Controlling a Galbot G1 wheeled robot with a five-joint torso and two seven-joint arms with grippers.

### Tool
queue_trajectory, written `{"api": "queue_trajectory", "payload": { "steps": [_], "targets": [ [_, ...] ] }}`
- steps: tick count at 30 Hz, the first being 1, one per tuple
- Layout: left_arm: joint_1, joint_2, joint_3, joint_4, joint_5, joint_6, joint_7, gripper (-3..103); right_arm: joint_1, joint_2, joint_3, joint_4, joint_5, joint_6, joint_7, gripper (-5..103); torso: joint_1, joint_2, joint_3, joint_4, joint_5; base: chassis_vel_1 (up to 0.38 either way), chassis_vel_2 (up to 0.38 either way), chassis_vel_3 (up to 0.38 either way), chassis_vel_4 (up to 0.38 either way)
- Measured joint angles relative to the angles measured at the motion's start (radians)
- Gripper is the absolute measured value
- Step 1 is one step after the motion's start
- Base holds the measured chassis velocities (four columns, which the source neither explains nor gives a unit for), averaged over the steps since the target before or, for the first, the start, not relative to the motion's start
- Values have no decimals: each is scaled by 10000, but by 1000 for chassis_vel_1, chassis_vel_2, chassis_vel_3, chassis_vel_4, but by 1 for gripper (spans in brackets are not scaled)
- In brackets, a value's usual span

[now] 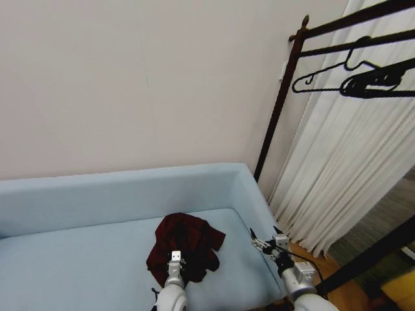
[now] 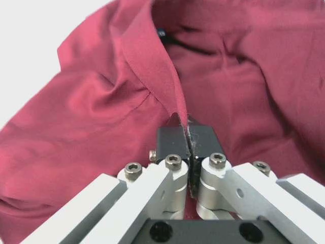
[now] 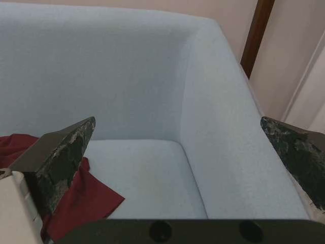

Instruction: Pick up the clothes from the sofa and hang them on the clothes hanger.

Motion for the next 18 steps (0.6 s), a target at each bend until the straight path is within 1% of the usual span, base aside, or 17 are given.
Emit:
{"api": "queue_trajectory", "payload": {
  "steps": [3,7,8,11,12,15,16,17,18],
  "targets": [
    [88,171,-106,-341,-4,65,71,0,199,-47,-185,-141,43,-18,1,100,0,0,0,1,1,0,0,0,0],
    [222,576,-586,-998,-238,222,244,0,992,-334,-1060,-734,378,-148,114,100,0,0,0,1,0,0,0,0,0],
    [222,576,-586,-998,-238,222,244,0,992,-334,-1060,-734,378,-148,114,100,0,0,0,1,0,0,0,0,0],
    [205,746,-1017,-1235,-666,240,438,0,1895,-534,-2132,-1377,988,-332,412,100,0,-1,1,1,-1,0,0,0,0],
    [205,746,-1017,-1235,-666,240,438,0,1895,-534,-2132,-1377,988,-332,412,100,0,-1,1,1,-1,0,0,0,0],
    [107,818,-1435,-1313,-1298,234,767,0,2941,-607,-3236,-2061,1596,-504,724,100,0,-1,1,1,0,0,0,0,0],
    [107,818,-1435,-1313,-1298,234,767,0,2941,-607,-3236,-2061,1596,-504,724,100,0,-1,1,1,0,0,0,0,0],
    [44,840,-1613,-1260,-1556,139,1006,0,3436,-601,-3722,-2358,1899,-604,897,100,0,0,1,-1,0,0,0,0,0],
    [9,851,-1708,-1196,-1688,61,1146,0,3735,-585,-3986,-2540,2051,-648,988,100,0,0,2,0,-2,0,0,0,0]
  ]
}}
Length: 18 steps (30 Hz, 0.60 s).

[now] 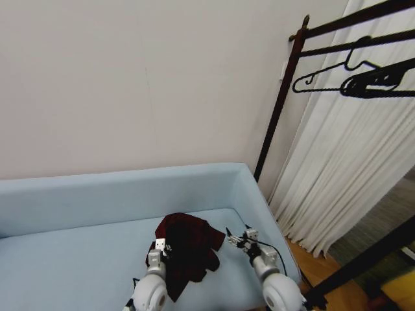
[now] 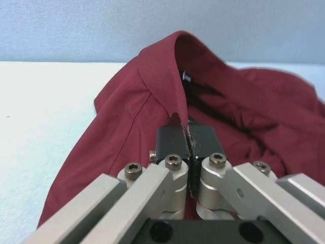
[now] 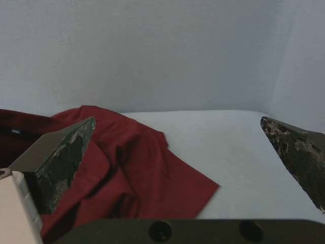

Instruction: Pick up the clothes from the sofa and hang them on the clothes hanger.

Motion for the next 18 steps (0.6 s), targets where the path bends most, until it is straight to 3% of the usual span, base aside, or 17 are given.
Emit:
{"api": "queue_trajectory", "payload": {
  "steps": [2,8,18],
  "targets": [
    [-108,-1,-327,291,-548,-175,475,0,732,108,-717,-529,339,-94,223,100,0,0,1,3,0,0,0,0,0],
    [-280,-114,-868,774,-1797,-435,907,0,1608,548,-1711,-1257,790,-276,780,100,1,-1,1,0,1,0,0,0,0],
    [-199,-107,-1443,939,-2900,-601,1693,0,1902,829,-2523,-1847,910,-846,1132,100,-1,0,0,0,2,0,0,0,0]
  ]
}}
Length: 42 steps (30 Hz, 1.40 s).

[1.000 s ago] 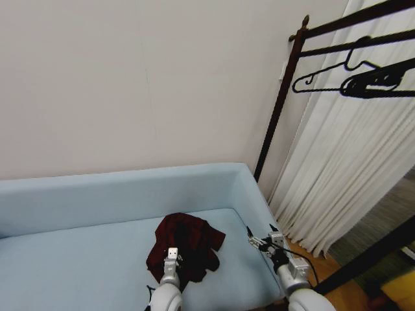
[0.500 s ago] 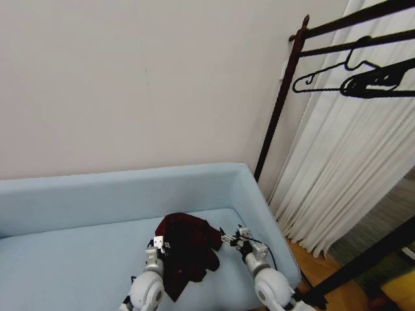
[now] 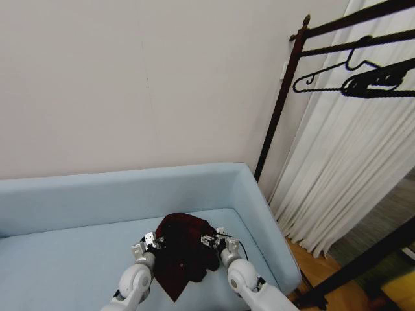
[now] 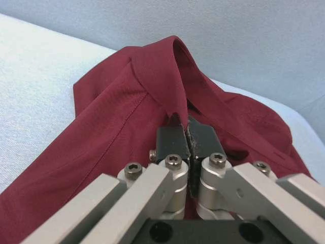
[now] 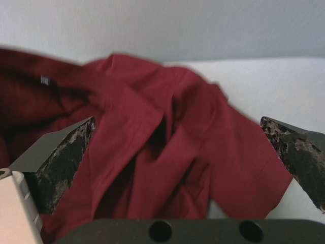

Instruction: Pick up the clothes from the sofa and hang them on the clothes hanger.

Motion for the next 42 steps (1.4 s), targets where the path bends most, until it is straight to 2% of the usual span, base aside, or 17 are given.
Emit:
{"api": "queue_trajectory", "payload": {
  "steps": [8,15,20,29,33,35,36,38,41,42],
  "targets": [
    [-5,-63,-132,198,-450,-5,300,0,-102,-11,-770,-190,-224,-178,-27,100,0,0,-1,0,-1,0,0,0,0],
    [91,-75,-307,154,-531,-44,645,0,183,158,-1016,-742,-209,154,-54,100,0,0,-1,0,-1,0,0,0,0],
    [237,-21,-390,40,-488,-51,850,0,789,410,-1115,-1367,28,382,-33,100,-1,0,-1,2,-1,0,0,0,0],
    [331,6,-382,-122,-415,-52,858,0,1878,1061,-1006,-2887,175,757,-72,102,0,2,-1,2,0,0,0,0,0],
    [303,-26,-376,-94,-355,-52,807,0,1950,1269,-1005,-3277,191,809,-176,91,0,2,0,1,0,0,0,0,0],
    [293,-38,-375,-81,-339,-52,794,0,1900,1313,-1005,-3321,187,817,-208,91,0,2,-1,1,-2,0,0,0,0],
    [283,-55,-373,-80,-316,-52,775,0,1812,1374,-1003,-3375,175,831,-245,85,0,3,0,0,0,0,0,0,0],
    [279,-65,-373,-83,-299,-48,753,0,1755,1414,-981,-3429,161,848,-285,85,0,2,0,0,0,0,0,0,0],
    [261,-84,-357,-101,-277,-26,673,0,1704,1548,-913,-3662,78,923,-390,70,0,2,0,0,0,0,0,0,0],
    [252,-90,-354,-103,-272,-20,647,0,1706,1592,-902,-3747,39,935,-426,68,0,3,0,0,0,0,0,0,0]
  ]
}}
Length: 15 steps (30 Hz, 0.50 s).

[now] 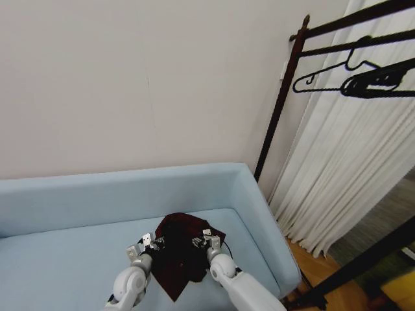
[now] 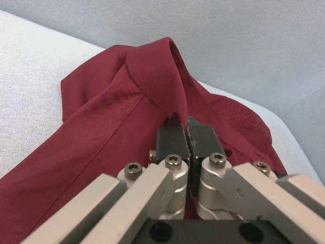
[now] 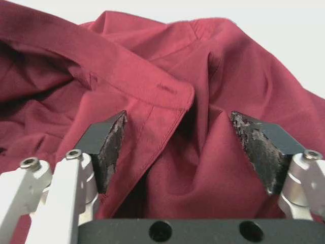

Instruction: Pick up the clothes from the sofa and hang them on the clothes hanger.

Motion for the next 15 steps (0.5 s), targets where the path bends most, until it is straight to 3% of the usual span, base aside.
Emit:
{"api": "queue_trajectory", "payload": {
  "steps": [9,15],
  "targets": [
    [-13,-19,8,-5,87,23,-79,0,124,215,-57,-355,-203,137,-212,68,0,0,0,0,0,0,0,0,0],
    [12,-35,7,11,147,24,-84,0,110,351,-189,-450,-305,199,-278,54,0,-1,0,1,0,0,0,0,0]
  ]
}}
